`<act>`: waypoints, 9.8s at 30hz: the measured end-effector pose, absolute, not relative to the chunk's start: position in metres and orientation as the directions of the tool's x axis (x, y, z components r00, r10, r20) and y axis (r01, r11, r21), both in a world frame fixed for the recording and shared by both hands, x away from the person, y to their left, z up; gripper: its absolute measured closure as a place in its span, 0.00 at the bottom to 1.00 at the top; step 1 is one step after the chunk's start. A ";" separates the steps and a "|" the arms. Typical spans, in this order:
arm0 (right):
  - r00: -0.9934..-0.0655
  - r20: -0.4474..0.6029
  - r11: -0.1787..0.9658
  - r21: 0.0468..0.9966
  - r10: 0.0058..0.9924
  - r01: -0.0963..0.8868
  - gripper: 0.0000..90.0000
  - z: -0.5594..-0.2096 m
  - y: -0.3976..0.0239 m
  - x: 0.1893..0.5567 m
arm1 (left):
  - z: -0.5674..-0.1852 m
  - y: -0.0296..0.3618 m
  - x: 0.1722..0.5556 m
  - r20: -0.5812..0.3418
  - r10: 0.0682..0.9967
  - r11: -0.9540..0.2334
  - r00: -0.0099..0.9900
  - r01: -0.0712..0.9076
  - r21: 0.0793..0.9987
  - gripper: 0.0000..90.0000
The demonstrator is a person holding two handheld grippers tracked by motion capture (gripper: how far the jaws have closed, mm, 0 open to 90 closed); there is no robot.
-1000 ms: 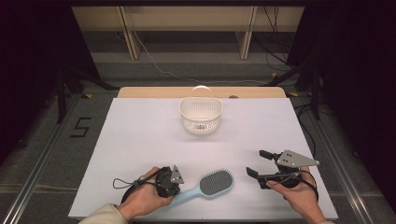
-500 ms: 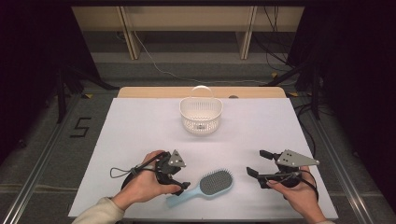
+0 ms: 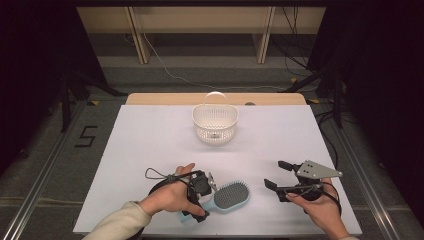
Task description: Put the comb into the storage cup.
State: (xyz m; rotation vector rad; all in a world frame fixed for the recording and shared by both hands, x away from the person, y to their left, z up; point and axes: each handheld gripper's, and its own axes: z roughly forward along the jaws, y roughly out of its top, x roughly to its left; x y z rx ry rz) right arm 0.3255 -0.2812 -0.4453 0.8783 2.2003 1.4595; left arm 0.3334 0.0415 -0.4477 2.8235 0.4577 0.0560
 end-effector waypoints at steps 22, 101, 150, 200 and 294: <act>-0.740 0.038 0.273 0.916 0.672 0.295 0.20 -0.444 -0.282 0.325 | -0.460 0.019 0.340 -0.030 0.330 -0.927 0.944 0.329 0.180 0.31; -0.741 0.043 0.268 0.917 0.670 0.296 0.20 -0.444 -0.282 0.325 | -0.457 0.001 0.342 -0.008 0.284 -0.951 0.959 0.283 0.124 0.67; -0.738 0.042 0.264 0.919 0.674 0.294 0.20 -0.443 -0.284 0.324 | -0.454 0.005 0.336 -0.017 0.397 -0.905 0.918 0.395 0.157 0.77; -0.714 0.032 0.232 0.935 0.699 0.269 0.18 -0.441 -0.286 0.326 | -0.421 0.023 0.349 -0.008 0.500 -0.805 0.866 0.468 0.365 0.77; -0.701 0.038 0.226 0.933 0.712 0.280 0.18 -0.443 -0.289 0.327 | -0.397 0.040 0.363 0.033 0.627 -0.613 0.778 0.466 0.638 0.77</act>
